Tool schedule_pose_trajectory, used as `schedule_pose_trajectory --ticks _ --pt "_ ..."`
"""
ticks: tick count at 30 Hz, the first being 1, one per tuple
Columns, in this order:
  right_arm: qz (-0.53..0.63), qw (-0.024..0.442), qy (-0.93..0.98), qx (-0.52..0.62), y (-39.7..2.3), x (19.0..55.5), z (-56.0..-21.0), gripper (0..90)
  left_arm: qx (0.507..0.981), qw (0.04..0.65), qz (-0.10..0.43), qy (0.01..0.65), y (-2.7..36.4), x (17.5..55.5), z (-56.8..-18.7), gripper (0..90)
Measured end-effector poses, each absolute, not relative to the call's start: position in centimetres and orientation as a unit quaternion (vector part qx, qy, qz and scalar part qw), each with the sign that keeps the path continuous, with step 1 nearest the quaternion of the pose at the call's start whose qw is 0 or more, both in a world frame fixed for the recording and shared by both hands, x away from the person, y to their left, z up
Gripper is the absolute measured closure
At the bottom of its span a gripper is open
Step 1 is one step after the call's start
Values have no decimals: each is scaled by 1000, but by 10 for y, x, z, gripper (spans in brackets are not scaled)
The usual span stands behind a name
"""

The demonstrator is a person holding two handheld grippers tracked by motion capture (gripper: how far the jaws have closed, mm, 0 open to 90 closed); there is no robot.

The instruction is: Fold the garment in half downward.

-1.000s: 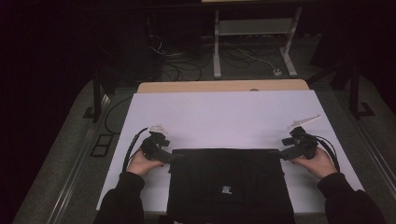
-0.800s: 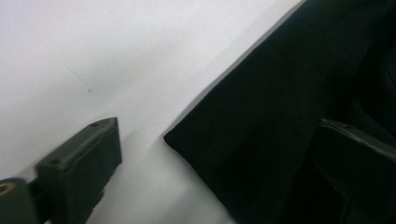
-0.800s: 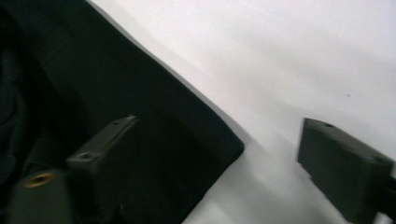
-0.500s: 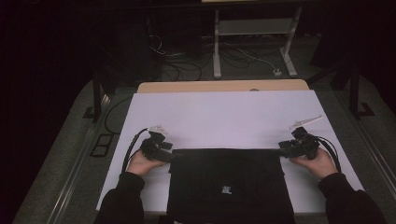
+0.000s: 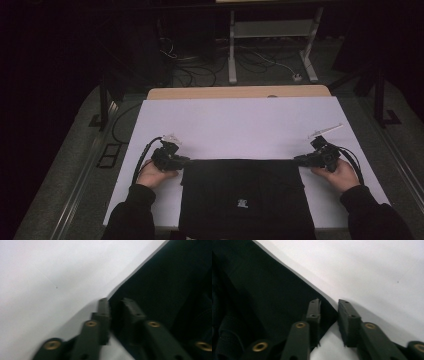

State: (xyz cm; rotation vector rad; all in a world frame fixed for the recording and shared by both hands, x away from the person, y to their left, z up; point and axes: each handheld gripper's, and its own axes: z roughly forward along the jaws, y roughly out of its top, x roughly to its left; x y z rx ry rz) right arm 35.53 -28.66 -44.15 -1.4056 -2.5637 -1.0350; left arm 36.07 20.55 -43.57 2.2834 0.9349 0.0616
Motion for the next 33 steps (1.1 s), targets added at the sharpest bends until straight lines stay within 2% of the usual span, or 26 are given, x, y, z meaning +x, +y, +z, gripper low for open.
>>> schedule_pose_trajectory --ticks 2,4,10,18,25,33 --pt "-334 27 -825 -456 -287 356 -442 841 876 329 30 353 203 359 -434 835" --pt "-333 29 -825 -456 -288 356 -442 857 878 324 34 349 201 359 -432 840" --pt "-326 12 -827 -458 -285 351 -439 866 870 330 40 363 202 356 -426 853" --pt "-324 -6 -824 -466 -284 350 -437 871 861 346 75 364 204 355 -423 859" --pt "-332 -38 -814 -476 -284 350 -432 873 864 338 109 357 200 356 -423 859" --pt "-337 -58 -802 -490 -283 354 -429 873 861 322 125 372 201 362 -423 859"
